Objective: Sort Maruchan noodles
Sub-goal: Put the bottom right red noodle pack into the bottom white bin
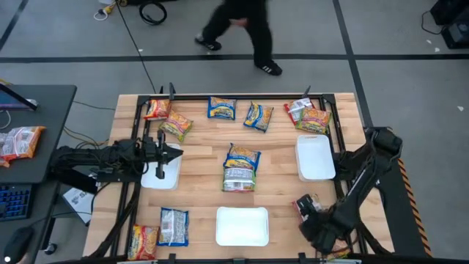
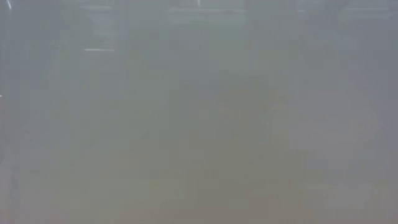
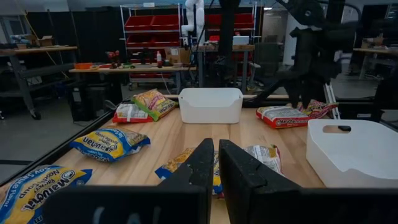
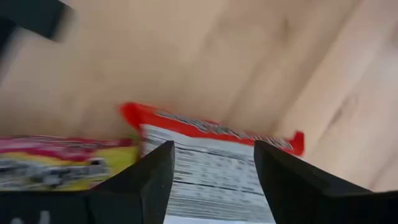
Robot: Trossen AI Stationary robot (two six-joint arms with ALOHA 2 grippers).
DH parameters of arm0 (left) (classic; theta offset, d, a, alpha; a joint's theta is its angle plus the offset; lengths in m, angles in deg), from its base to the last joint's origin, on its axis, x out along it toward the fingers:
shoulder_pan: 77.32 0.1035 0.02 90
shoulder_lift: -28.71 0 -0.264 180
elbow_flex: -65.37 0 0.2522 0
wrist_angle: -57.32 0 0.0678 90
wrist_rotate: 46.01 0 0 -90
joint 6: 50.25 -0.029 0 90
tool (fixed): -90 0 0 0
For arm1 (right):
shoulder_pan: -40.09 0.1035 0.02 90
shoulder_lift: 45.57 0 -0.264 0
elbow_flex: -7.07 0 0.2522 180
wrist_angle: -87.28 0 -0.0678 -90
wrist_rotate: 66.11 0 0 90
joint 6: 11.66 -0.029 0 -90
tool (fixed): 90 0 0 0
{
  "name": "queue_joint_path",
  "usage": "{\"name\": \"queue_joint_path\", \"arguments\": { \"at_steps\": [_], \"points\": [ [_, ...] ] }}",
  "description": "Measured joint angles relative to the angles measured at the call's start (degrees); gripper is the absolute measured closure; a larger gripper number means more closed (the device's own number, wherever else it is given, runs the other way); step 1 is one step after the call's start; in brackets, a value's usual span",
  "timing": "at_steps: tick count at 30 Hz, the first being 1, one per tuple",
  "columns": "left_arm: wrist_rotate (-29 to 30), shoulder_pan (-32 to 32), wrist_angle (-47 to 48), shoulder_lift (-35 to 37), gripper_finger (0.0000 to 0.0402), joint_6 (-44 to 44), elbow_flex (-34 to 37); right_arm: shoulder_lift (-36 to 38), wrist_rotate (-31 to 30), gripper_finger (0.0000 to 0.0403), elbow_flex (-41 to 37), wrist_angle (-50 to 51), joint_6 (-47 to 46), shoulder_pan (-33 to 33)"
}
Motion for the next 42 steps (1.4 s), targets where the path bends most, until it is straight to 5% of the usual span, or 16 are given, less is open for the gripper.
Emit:
{"name": "queue_joint_path", "arguments": {
  "at_steps": [14,27,42],
  "points": [
    [0.0,0.0,0.0,0.0,0.0370,0.0,0.0,-7.8,7.8,0.0195,-1.0,0.5,-2.2,-6.2],
    [0.0,0.0,-0.1,0.0,0.0370,0.0,0.0,-7.6,6.6,0.0392,-2.2,-0.3,1.5,-6.0],
    [0.0,0.0,0.0,0.0,0.0370,0.0,0.0,16.6,-11.2,0.0399,-1.8,-2.1,1.9,-0.6]
  ]
}}
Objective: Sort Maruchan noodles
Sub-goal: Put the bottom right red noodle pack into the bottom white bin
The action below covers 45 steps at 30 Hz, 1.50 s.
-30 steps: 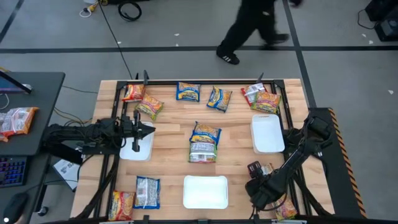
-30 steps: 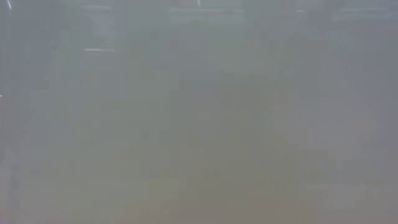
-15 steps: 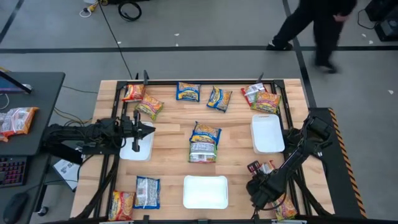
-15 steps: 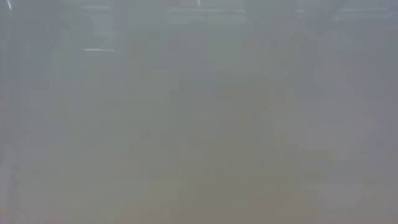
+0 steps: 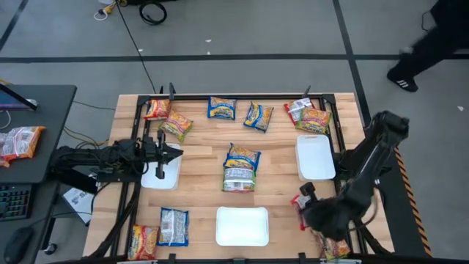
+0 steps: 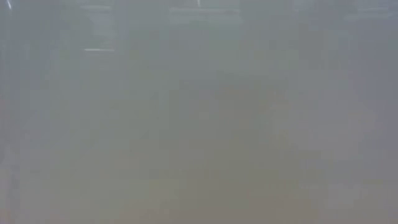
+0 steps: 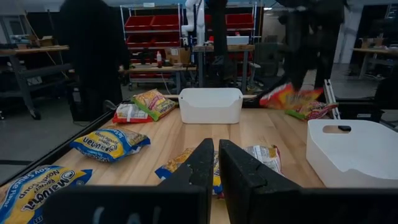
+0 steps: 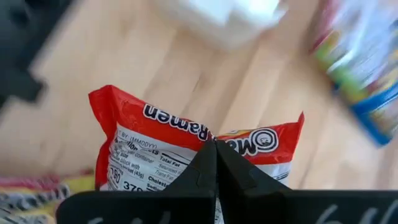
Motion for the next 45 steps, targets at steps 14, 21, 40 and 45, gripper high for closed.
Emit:
{"name": "queue_joint_path", "arguments": {
  "at_steps": [14,21,40,45],
  "points": [
    [0.0,0.0,0.0,0.0,0.0370,0.0,0.0,14.4,5.5,0.0399,-1.0,-26.4,17.9,4.3],
    [0.0,0.0,0.0,0.0,0.0370,0.0,0.0,11.0,2.0,0.0398,-8.7,-44.8,17.4,3.5],
    [0.0,0.0,0.0,0.0,0.0370,0.0,0.0,-17.9,-8.3,0.0398,-1.5,-79.2,22.5,-16.3],
    [0.0,0.0,-0.2,0.0,0.0370,0.0,0.0,-23.7,-8.2,0.0398,-1.5,-87.8,22.1,-19.7]
  ]
}}
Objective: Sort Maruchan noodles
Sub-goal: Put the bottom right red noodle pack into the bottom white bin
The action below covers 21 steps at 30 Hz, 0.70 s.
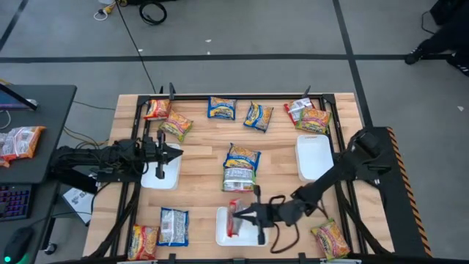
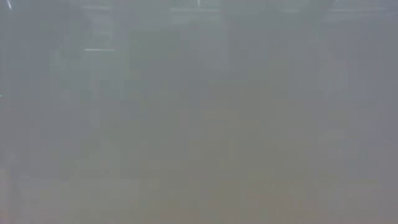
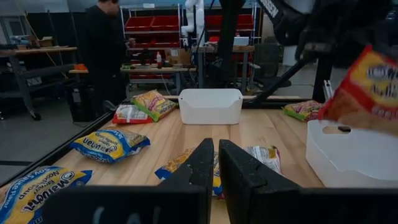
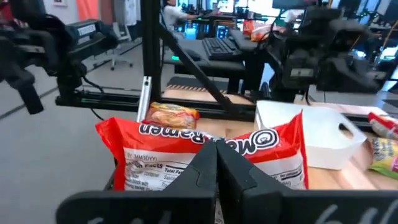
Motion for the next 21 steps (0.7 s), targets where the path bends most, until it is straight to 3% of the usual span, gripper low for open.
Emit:
{"name": "queue_joint_path", "arguments": {
  "at_steps": [10,21],
  "points": [
    [0.0,0.0,-0.1,0.0,0.0370,0.0,0.0,-11.2,1.3,0.0399,0.8,-10.9,-4.8,-1.9],
    [0.0,0.0,-0.2,0.0,0.0370,0.0,0.0,-18.6,7.5,0.0398,7.2,-12.7,-6.3,-1.7]
  ]
}}
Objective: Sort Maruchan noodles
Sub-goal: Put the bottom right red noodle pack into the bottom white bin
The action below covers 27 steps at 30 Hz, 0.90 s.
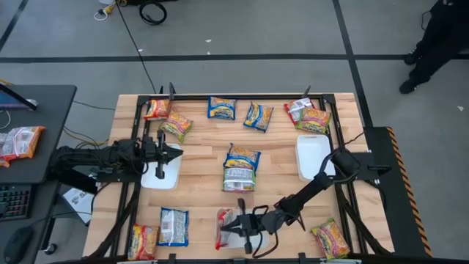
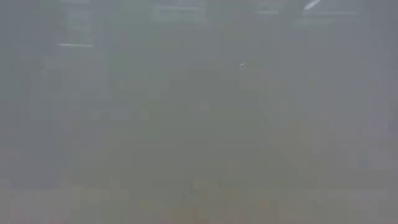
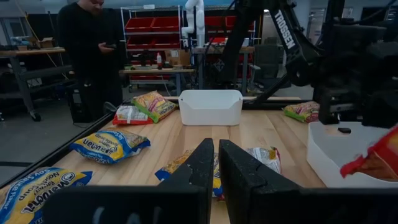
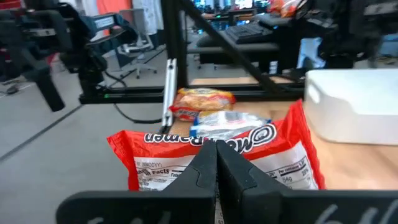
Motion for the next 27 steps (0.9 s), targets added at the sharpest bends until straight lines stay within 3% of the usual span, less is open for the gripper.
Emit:
{"name": "queue_joint_path", "arguments": {
  "at_steps": [16,22,27],
  "points": [
    [0.0,0.0,0.0,0.0,0.0370,0.0,0.0,-0.2,0.4,0.0398,-0.8,3.3,-4.1,-0.1],
    [0.0,0.0,0.1,0.0,0.0370,0.0,0.0,-0.2,6.1,0.0398,-0.9,0.9,-7.7,0.0],
    [0.0,0.0,0.1,0.0,0.0370,0.0,0.0,-0.2,6.9,0.0398,-0.9,-2.1,-9.8,-0.1]
  ]
}}
